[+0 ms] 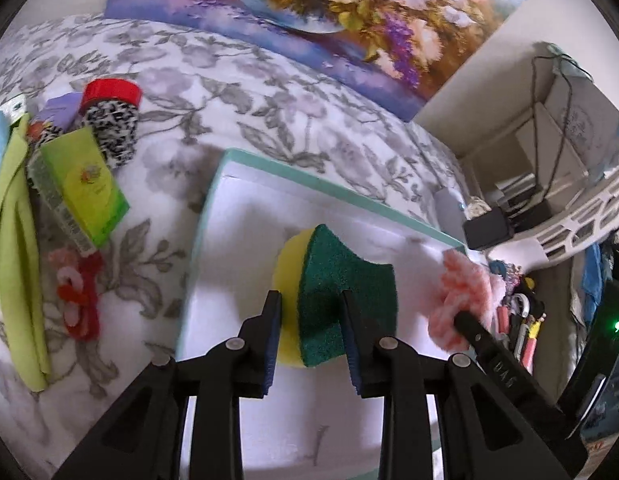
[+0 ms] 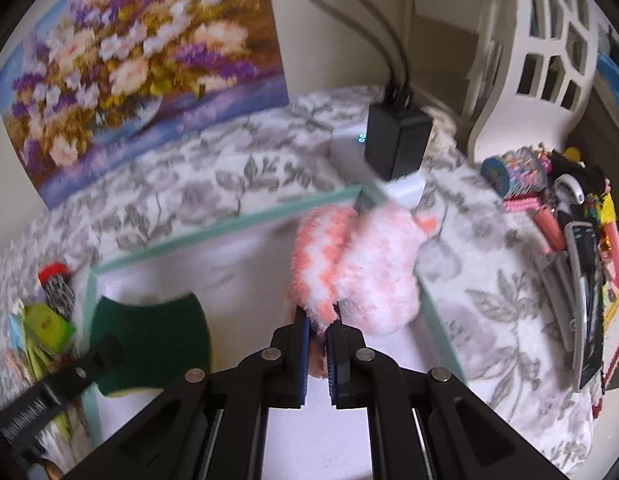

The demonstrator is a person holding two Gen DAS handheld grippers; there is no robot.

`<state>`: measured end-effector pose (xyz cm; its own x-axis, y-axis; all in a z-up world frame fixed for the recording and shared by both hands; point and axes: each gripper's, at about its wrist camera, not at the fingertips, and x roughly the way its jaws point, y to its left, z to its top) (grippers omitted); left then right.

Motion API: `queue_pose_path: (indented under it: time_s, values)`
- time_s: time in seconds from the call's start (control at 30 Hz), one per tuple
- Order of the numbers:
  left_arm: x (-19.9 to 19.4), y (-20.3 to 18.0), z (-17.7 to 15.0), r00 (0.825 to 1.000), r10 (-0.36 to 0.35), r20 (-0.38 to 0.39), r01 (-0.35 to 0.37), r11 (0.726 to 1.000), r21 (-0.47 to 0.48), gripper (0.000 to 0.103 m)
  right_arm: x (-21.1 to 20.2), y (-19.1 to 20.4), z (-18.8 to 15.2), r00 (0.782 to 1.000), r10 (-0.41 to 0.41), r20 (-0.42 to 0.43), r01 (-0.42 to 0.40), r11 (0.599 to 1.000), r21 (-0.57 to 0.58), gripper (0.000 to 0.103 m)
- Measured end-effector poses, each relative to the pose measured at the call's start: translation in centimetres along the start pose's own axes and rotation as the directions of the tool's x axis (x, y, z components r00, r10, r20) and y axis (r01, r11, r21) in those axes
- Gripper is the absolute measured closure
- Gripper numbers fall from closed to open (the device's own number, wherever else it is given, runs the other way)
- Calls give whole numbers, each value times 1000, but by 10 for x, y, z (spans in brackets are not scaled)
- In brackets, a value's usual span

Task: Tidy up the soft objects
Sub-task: 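Carry the sponge and pink towel into the white tray and release both, then move both tools back toward the pile of soft items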

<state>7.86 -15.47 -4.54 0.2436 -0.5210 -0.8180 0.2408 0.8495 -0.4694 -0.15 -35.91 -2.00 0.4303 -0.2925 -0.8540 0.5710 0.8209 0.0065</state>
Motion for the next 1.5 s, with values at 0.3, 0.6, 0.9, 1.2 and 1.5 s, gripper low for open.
queue_pose_path:
  time_s: [0.3, 0.6, 0.9, 1.2, 1.5]
  values:
    - [8, 2, -2, 992, 124, -14, -124, 992, 38, 67, 16, 2, -11, 997, 3, -79, -3, 1000, -1, 92]
    - [-9, -15, 6, 986, 166, -12, -164, 980, 109, 41, 10, 4, -11, 990, 0, -140, -2, 1000, -15, 80]
    - [-43, -17, 13, 968, 246, 54, -251, 962, 111, 7, -6, 3, -11, 987, 14, -157, -13, 1000, 6, 35]
    - [-43, 0, 14, 903, 424, 71, -430, 895, 123, 3, -4, 10, -15, 985, 37, -168, -41, 999, -20, 7]
    - [-38, 22, 13, 857, 512, 51, -515, 855, 64, 1, -4, 9, -16, 989, 31, -147, -34, 999, -20, 0]
